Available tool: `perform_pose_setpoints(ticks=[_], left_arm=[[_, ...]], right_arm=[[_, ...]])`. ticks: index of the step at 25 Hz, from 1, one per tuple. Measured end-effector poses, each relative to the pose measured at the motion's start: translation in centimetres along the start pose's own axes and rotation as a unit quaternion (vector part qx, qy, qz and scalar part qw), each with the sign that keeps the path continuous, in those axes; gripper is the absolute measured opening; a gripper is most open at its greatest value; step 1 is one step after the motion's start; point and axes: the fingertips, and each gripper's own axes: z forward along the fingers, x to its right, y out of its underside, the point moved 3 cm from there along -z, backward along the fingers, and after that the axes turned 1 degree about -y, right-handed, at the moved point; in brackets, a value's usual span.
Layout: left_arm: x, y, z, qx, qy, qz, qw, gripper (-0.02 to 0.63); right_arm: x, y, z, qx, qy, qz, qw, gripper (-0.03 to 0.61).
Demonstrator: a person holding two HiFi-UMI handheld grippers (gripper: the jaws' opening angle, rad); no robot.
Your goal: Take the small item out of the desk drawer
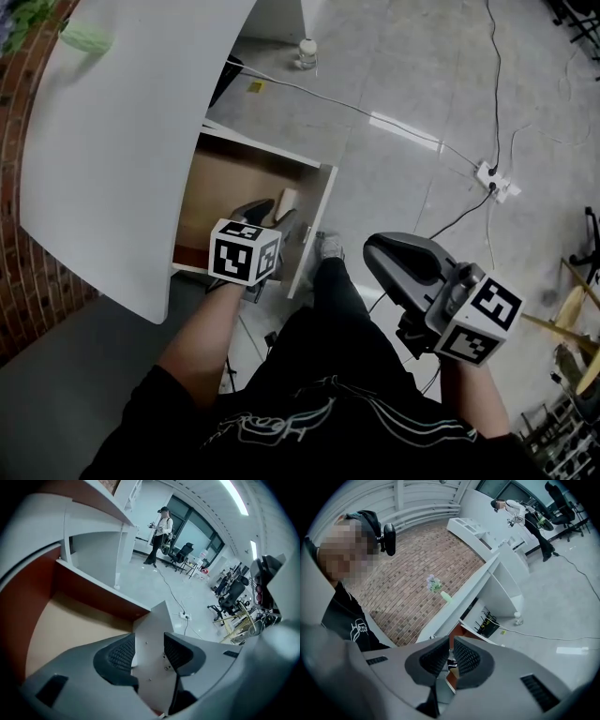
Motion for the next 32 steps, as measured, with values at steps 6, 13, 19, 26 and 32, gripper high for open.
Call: perform_pose_setpoints(ticks=[6,13,19,26,32], left_arm=[[-2.0,1.6,3.7,-0.037,-0.009,-0.005,0.9993,0.195],[-4.1,3.5,7.3,-0.079,-0.022,-0.006,0.9966,0.199],[-5.3,5.1,9.2,-0.107,-0.023,0.006,0.9940,0.204],[-5.8,6.1,10.8,-0.120,-0.009,0.018,0.9925,0.206],[-6.0,6.0,11.4,-0.120,-0.005,0.007,0.9928,0.160]], right_arm=[[3.1,0.7,1.1,-0.007,0.004,0.017,1.000,0.057],[5.7,2.1,1.8,-0.008,0.011,0.052,0.999,0.057],[8.0,2.4,2.1,-0.001,0.025,0.064,0.998,0.057],[10.3,3.1,2.4,-0.007,0.035,0.067,0.997,0.057],[11.5,3.9,2.2,-0.009,0.048,0.077,0.996,0.057]])
